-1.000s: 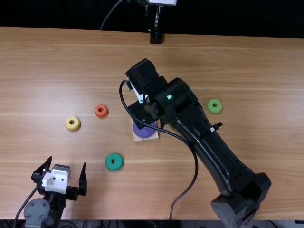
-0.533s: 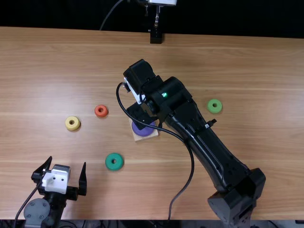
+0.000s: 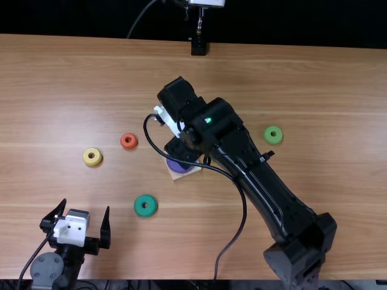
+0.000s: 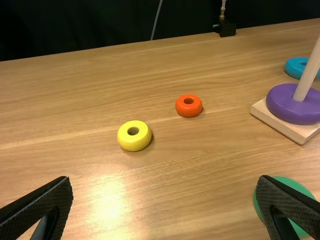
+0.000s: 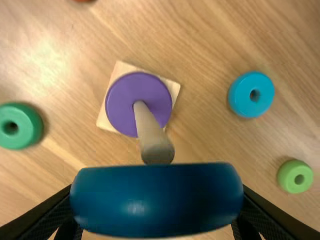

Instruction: Build the Hanoi tower: stack the rings onto the peg from bottom to top in this color order: purple, dark blue, light blue, dark green, light green, yellow, orange.

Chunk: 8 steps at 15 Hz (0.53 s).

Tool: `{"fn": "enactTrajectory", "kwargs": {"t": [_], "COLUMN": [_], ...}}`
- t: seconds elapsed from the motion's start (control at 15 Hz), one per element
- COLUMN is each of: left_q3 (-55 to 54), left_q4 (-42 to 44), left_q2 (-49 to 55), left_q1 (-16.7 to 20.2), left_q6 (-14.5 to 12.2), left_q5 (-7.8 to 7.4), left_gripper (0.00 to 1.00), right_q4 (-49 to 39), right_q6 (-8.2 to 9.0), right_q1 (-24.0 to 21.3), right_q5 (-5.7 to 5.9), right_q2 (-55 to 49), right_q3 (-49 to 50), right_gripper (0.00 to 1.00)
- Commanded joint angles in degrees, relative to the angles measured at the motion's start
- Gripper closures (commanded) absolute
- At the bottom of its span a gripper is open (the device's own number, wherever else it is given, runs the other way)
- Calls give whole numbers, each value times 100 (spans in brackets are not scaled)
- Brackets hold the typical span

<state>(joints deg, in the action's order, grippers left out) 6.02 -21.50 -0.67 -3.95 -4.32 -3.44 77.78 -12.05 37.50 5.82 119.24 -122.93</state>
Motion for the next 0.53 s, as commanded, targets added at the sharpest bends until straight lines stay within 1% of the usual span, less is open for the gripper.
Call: {"fn": "enactTrajectory", "kwargs": {"t": [0.0,0.27,0.33,0.4,0.47], "left_q3": [-602,-602,-602,-602,-602], "left_q4": [-455,-455,-455,-466,-455], "left_q2": [67,67,67,67,67], "left_q1": [61,61,61,61,61], "left_q6": [-75,-75,-75,-75,-75], "left_q5": [-88,-88,-88,-88,-88], "left_gripper": [0,0,0,0,0], "right_q4": [23,44,75,75,75], "right_q6": [-408,-440,-450,-461,-545], "right_q1": [39,-5,-14,-23,-23], "right_q5": [82,82,82,82,82], "right_q2": [161,143,64,-129,-569], "right_q3": [94,182,384,595,859], "right_gripper": [100,100,100,100,100]}}
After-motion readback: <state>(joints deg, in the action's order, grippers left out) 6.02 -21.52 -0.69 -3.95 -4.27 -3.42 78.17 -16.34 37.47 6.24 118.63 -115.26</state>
